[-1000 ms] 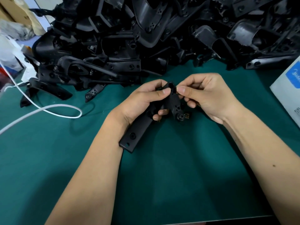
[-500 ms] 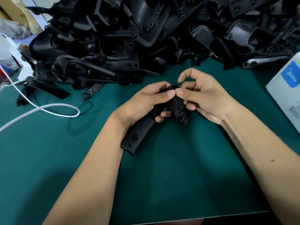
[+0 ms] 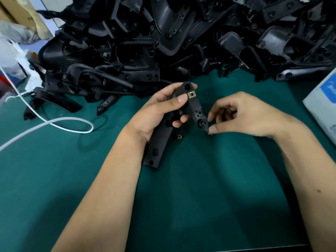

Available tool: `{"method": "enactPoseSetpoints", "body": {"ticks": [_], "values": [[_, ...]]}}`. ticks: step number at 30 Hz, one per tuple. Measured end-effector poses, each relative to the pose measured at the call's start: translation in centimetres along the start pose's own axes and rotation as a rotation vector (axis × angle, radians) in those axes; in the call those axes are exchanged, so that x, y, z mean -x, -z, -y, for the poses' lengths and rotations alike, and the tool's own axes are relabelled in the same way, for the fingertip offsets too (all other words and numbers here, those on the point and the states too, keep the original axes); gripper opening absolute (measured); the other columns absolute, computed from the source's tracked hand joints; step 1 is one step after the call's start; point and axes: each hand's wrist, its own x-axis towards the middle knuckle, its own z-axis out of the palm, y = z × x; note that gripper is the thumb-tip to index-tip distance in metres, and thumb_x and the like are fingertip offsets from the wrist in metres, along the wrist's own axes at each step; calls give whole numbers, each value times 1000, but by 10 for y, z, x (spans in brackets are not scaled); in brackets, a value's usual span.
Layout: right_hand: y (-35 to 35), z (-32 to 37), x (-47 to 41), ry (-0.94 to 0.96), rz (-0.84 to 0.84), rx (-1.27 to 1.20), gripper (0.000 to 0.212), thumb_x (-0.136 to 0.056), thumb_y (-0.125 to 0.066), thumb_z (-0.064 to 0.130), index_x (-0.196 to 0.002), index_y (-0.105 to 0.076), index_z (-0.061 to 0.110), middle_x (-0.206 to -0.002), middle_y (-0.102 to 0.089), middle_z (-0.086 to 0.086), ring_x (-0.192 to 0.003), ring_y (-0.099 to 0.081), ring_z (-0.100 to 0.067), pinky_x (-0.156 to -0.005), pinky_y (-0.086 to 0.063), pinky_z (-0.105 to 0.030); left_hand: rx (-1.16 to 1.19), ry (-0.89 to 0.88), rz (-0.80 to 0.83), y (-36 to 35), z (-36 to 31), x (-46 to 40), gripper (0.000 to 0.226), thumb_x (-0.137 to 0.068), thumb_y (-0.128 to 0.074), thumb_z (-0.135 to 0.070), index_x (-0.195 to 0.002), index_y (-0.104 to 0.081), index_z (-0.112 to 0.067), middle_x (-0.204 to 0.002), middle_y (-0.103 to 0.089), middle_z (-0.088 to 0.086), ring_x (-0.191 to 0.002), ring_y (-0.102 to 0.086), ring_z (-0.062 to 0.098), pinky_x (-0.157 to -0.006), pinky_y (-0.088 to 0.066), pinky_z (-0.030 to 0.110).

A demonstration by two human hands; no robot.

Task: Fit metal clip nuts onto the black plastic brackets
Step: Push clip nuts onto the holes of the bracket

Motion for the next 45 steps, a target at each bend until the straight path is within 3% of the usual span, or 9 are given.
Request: {"method": "enactPoseSetpoints", "body": {"ticks": [4,14,18,23,29,32,35,40,45], "values": [[1,2,0,-8,26,73,26,-67,-92,41,-89,-78,41,-81,-69,13,-63,-52,-3,-59,-46,-22,134,-8,-44,1,-1,0,28,-104,-50,-20,-129,-63,-17,-89,-63,-1,-63,-52,13,-50,-32,18],[-3,3,0,47,16,-34,21,-80,-87,13,-82,-73,28,-75,-72,13,-60,-55,-3,-58,-48,-18,415,41,-177,1,-2,3,21,-98,-59,-24,-102,-78,-19,-91,-62,-3,-63,-46,9,-52,-28,13],[-4,4,0,72,-68,-187,17,-83,-85,6,-85,-73,18,-80,-75,0,-70,-67,-15,-69,-57,-26,336,38,-162,4,-1,0,25,-102,-57,-28,-109,-80,-19,-89,-59,-5,-65,-43,7,-51,-29,13],[-12,9,-3,60,-169,-419,11,-87,-78,-4,-91,-69,2,-78,-74,-14,-63,-61,-18,-49,-48,-24,140,15,-148,4,-1,-2,19,-101,-61,-25,-106,-79,-20,-92,-67,-5,-62,-45,9,-47,-33,15],[-25,17,-8,157,-321,-665,14,-91,-72,-6,-101,-75,5,-81,-73,-12,-68,-58,-21,-52,-48,-24,-131,101,-383,-7,-2,-8,18,-93,-76,-19,-109,-70,-14,-80,-66,-4,-59,-52,12,-42,-35,17],[-36,21,-11,218,-315,-661,16,-92,-72,-4,-103,-77,7,-79,-72,-9,-67,-59,-22,-52,-49,-25,-186,162,-326,-10,-4,-6,37,-77,-84,-20,-109,-66,-16,-85,-73,2,-63,-65,13,-47,-48,20],[-41,24,-12,234,-318,-643,15,-92,-73,-1,-104,-77,6,-80,-73,-9,-66,-62,-19,-53,-51,-25,-122,193,-331,-11,-7,-5,32,-79,-82,-13,-108,-70,-12,-84,-76,6,-65,-71,13,-57,-57,20],[-41,23,-12,200,-327,-617,14,-92,-73,-2,-104,-77,4,-83,-73,-16,-65,-64,-25,-58,-55,-29,-95,180,-393,-12,-6,-6,22,-84,-81,-2,-103,-72,-8,-83,-78,9,-66,-73,15,-58,-57,20],[-50,27,-14,190,-380,-500,20,-82,-85,1,-99,-78,9,-83,-76,-7,-73,-73,-21,-60,-60,-30,-107,152,-480,-16,-2,-9,19,-85,-75,7,-98,-72,-6,-78,-75,3,-66,-72,11,-57,-55,18]]}}
